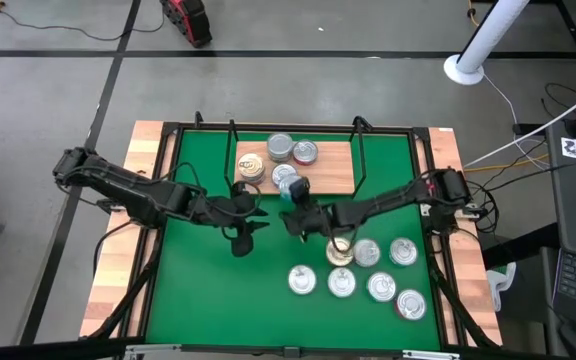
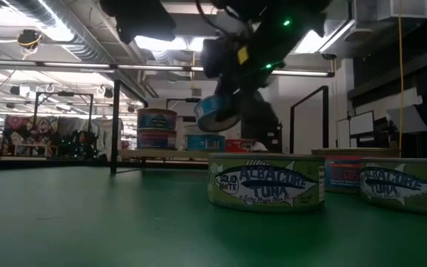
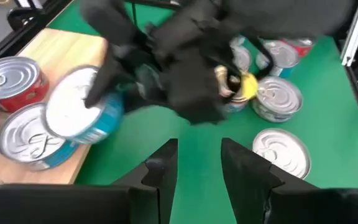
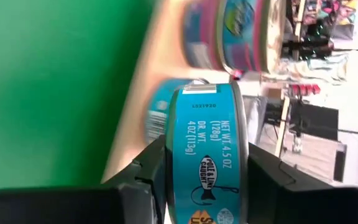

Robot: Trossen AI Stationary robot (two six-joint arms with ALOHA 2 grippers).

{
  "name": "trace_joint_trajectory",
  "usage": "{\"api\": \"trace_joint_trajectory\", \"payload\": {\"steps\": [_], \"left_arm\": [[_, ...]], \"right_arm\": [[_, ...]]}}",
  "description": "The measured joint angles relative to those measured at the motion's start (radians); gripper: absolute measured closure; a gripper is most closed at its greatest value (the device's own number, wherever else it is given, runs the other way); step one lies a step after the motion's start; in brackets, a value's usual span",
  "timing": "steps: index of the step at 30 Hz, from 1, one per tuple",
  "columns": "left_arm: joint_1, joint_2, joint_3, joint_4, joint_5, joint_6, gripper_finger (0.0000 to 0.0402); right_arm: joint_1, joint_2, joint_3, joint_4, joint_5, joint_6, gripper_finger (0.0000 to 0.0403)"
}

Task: Stack canned seafood by type on shelf
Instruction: Stack the yellow blue tuna can on top of the other yellow blue tuna can on the shelf

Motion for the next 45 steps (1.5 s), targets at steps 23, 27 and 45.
{"api": "trace_joint_trajectory", "payload": {"steps": [23, 27, 45], "left_arm": [[0.007, 0.001, 0.000, -0.049, -0.002, 0.051, 0.0284], [0.007, 0.001, 0.000, -0.049, -0.002, 0.051, 0.0283], [0.007, 0.002, -0.002, -0.048, -0.002, 0.046, 0.0283]], "right_arm": [[-0.227, -0.001, 0.000, 0.130, -0.254, -0.069, 0.0263], [-0.227, -0.001, 0.000, 0.147, -0.281, -0.069, 0.0262], [-0.227, -0.002, 0.000, 0.141, -0.282, -0.068, 0.0242]]}}
